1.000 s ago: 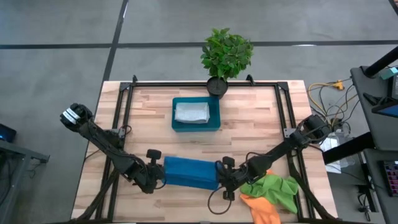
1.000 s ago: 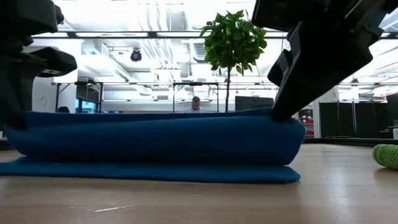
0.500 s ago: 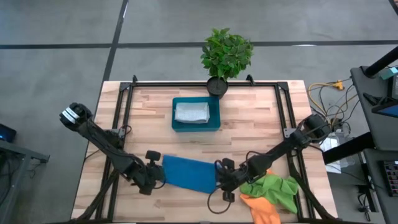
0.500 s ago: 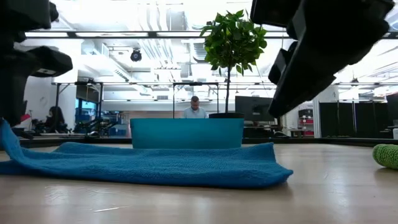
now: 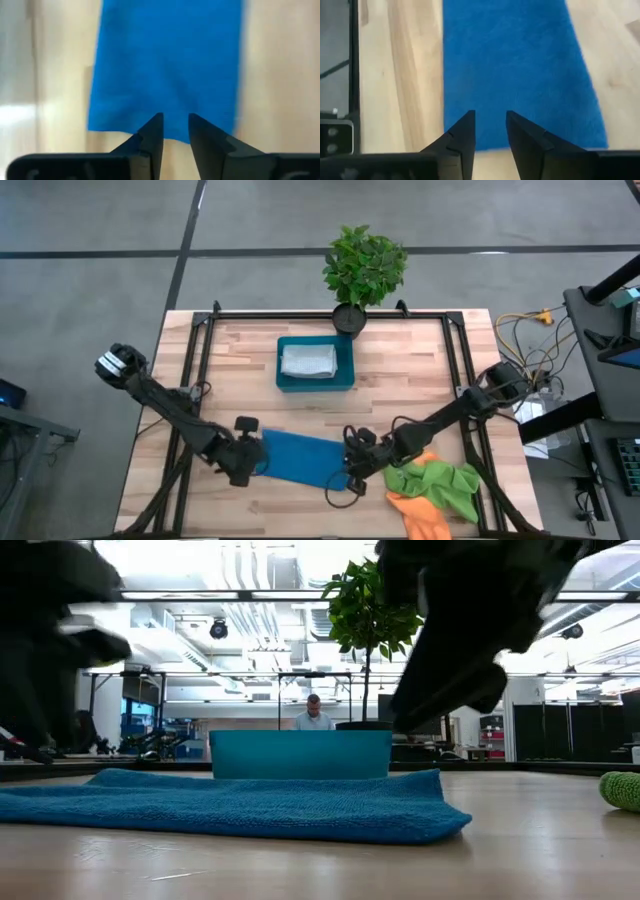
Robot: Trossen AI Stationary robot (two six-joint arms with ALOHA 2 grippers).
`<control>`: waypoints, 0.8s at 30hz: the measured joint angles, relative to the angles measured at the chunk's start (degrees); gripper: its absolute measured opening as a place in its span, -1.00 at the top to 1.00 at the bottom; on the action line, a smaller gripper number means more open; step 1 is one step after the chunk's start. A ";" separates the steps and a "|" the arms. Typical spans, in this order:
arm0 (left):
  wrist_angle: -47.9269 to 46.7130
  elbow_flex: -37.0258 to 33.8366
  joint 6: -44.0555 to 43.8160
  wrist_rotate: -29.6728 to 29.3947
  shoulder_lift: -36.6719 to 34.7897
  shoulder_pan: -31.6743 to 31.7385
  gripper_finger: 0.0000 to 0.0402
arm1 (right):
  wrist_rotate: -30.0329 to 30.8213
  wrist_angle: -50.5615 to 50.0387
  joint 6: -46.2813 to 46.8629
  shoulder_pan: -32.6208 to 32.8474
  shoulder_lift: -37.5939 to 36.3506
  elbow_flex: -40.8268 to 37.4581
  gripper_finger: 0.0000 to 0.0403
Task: Fold microfiber towels
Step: Fold the blue microfiber towel
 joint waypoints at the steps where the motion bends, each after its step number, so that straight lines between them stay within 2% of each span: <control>1: 0.37 -0.64 0.27 0.14 0.69 1.35 0.68 | -0.01 0.26 0.01 -0.41 0.25 0.00 0.53; 6: 5.87 -3.19 7.10 5.07 3.38 8.46 0.95 | -3.79 2.68 0.44 -2.10 2.60 0.16 0.69; 9: 5.57 -3.20 8.92 6.02 4.72 12.04 0.97 | -4.90 2.18 0.55 -2.37 3.83 0.26 0.79; 14: 5.18 -3.24 8.59 8.62 6.29 14.66 0.99 | -4.48 -5.96 1.03 -3.40 4.34 0.26 0.94; 18: 5.07 -3.22 4.72 10.01 6.76 14.21 1.00 | -4.07 -9.82 -0.39 -5.05 4.19 0.33 0.96; 24: 8.27 -2.80 -8.29 17.37 6.30 12.13 1.00 | -2.69 -10.26 -5.48 -7.94 4.19 0.30 0.96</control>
